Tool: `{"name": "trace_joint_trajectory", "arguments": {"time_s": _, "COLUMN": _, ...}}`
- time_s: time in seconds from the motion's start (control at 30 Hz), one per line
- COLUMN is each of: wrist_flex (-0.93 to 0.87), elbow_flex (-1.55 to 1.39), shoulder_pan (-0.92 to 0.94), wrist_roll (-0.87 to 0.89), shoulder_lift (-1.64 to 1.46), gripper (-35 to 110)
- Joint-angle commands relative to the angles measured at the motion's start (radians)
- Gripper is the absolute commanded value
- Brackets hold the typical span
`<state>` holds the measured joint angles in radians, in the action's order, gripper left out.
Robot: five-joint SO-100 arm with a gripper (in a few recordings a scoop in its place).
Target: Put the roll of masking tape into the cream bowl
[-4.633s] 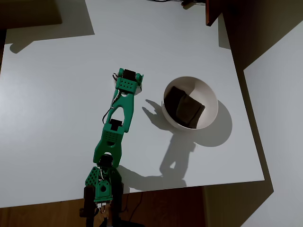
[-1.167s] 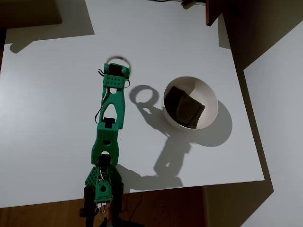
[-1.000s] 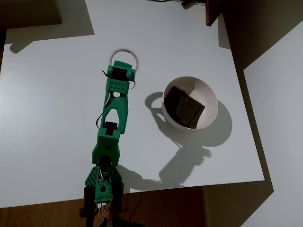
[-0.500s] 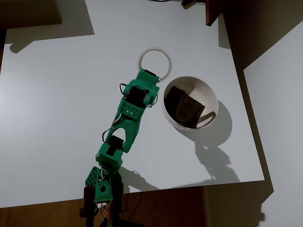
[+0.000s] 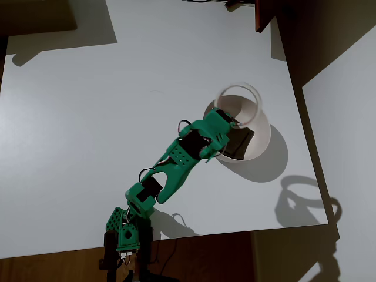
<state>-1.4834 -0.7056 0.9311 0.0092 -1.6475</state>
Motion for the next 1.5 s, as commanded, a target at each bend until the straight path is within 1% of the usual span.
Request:
{"name": "trace_joint_trajectory", "arguments": {"time_s": 0.0, "wrist_flex": 0.089, "elbow_flex": 0.054, "shoulder_pan": 0.092, "wrist_roll": -0.011, "shoulder_lift": 0.032, "gripper": -8}}
{"name": "trace_joint_trajectory", "arguments": {"time_s": 0.13, "wrist_flex": 0.153, "elbow_flex": 0.054, "shoulder_pan": 0.132, "wrist_roll": -0.038, "shoulder_lift": 0.121, "gripper": -8}}
{"name": "trace_joint_trajectory", "arguments": {"time_s": 0.3, "wrist_flex": 0.190, "elbow_flex": 0.055, "shoulder_pan": 0.126, "wrist_roll": -0.071, "shoulder_lift": 0.236, "gripper": -8}}
{"name": "trace_joint_trajectory", "arguments": {"time_s": 0.77, "wrist_flex": 0.212, "elbow_flex": 0.057, "shoulder_pan": 0.112, "wrist_roll": -0.097, "shoulder_lift": 0.486, "gripper": -8}}
{"name": "trace_joint_trajectory", "arguments": {"time_s": 1.03, "wrist_flex": 0.215, "elbow_flex": 0.057, "shoulder_pan": 0.104, "wrist_roll": -0.092, "shoulder_lift": 0.508, "gripper": -8}}
{"name": "trace_joint_trajectory", "arguments": {"time_s": 1.07, "wrist_flex": 0.215, "elbow_flex": 0.057, "shoulder_pan": 0.104, "wrist_roll": -0.083, "shoulder_lift": 0.503, "gripper": -6}}
{"name": "trace_joint_trajectory", "arguments": {"time_s": 1.17, "wrist_flex": 0.210, "elbow_flex": 0.057, "shoulder_pan": 0.097, "wrist_roll": -0.072, "shoulder_lift": 0.491, "gripper": 12}}
{"name": "trace_joint_trajectory", "arguments": {"time_s": 1.47, "wrist_flex": 0.212, "elbow_flex": 0.057, "shoulder_pan": 0.097, "wrist_roll": -0.057, "shoulder_lift": 0.502, "gripper": 7}}
